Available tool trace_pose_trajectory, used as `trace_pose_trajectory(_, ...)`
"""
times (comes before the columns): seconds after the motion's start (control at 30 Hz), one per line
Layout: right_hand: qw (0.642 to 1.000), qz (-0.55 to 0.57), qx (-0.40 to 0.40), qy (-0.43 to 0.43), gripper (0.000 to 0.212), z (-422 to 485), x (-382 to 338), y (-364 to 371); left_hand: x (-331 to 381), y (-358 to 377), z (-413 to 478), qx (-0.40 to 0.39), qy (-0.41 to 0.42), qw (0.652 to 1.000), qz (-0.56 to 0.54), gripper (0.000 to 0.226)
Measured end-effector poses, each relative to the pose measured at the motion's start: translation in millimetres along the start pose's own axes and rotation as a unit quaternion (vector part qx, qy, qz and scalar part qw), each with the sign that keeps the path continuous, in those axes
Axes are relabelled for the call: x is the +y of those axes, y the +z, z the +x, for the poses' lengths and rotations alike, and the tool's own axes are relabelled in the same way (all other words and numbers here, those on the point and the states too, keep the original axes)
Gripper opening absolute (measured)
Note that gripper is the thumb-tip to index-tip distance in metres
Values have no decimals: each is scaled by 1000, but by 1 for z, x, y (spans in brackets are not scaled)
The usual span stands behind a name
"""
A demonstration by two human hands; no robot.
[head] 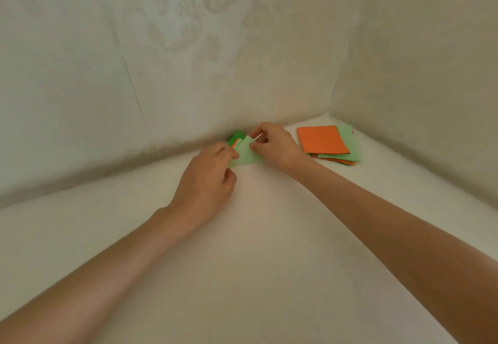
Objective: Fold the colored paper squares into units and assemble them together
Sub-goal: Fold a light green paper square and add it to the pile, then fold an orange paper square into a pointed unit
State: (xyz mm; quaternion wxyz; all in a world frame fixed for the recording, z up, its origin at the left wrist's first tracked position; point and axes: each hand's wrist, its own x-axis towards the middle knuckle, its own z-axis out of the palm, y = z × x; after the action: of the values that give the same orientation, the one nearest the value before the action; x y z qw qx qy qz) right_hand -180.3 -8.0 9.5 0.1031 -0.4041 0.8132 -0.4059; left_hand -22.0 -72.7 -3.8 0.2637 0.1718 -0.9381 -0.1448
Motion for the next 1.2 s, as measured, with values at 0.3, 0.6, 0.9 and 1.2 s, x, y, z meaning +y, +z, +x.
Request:
trace_pose_trajectory(0.3, 926, -281, -5, -252, 50, -11, 18, -6, -9, 12, 7, -65, 40, 994, 84, 47)
trace_pose_trajectory(0.6, 949, -206, -164, -172, 65, -28, 31, -24, -6, 10, 11, -91, 34, 986, 134, 59)
trace_pose_trajectory(0.9, 936, -353, 12, -11, 23, -49, 65, -85, -6, 18, 23, -86, -10, 989, 119, 43)
trace_pose_trajectory(1.2, 960, -141, 239, -42, 18, -89, 14, -104, 29, -13, 8, 53, 24, 998, 19, 41)
